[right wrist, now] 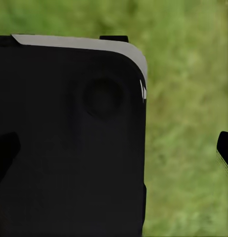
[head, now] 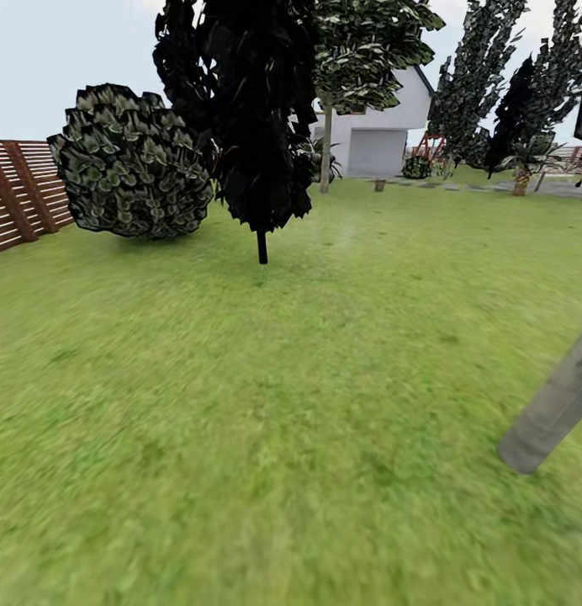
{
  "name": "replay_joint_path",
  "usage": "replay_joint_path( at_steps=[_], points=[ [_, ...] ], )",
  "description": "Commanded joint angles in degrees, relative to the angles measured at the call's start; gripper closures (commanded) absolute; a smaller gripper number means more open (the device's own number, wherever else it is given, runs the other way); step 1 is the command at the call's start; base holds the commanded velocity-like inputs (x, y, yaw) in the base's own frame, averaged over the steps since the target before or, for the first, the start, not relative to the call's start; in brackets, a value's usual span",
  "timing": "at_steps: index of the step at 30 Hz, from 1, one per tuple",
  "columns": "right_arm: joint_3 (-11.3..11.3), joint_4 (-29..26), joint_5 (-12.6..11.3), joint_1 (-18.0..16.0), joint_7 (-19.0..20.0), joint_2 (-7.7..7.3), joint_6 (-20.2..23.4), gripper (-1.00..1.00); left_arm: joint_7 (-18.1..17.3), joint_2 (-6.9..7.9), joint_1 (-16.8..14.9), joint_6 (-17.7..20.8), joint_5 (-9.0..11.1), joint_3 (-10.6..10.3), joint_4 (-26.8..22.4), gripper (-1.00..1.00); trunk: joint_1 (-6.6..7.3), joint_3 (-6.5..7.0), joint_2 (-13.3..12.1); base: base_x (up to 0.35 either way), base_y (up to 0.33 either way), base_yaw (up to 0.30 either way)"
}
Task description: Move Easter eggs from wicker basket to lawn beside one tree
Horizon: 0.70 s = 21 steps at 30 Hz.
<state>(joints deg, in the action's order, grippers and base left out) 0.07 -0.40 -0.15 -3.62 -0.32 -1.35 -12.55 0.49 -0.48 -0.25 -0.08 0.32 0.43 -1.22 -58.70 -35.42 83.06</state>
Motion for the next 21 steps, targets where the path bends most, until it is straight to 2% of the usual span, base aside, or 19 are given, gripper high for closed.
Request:
replay_joint_path(
  at_steps=[1,21],
  points=[
    [0.01,0.05,-0.02,-0.05,-0.03,-0.02,-0.19,-1.00,0.05,-0.02,-0.02,-0.01,0.03,0.04,-0.01,-1.00,-0.03,-0.05,0.02,0.340,0.000,0.000],
    [0.01,0.05,-0.02,-0.06,-0.03,0.01,-0.19,-1.00,0.03,-0.05,-0.02,-0.01,0.03,0.01,0.01,-1.00,-0.03,-0.05,0.02,0.340,0.000,0.000]
  ],
)
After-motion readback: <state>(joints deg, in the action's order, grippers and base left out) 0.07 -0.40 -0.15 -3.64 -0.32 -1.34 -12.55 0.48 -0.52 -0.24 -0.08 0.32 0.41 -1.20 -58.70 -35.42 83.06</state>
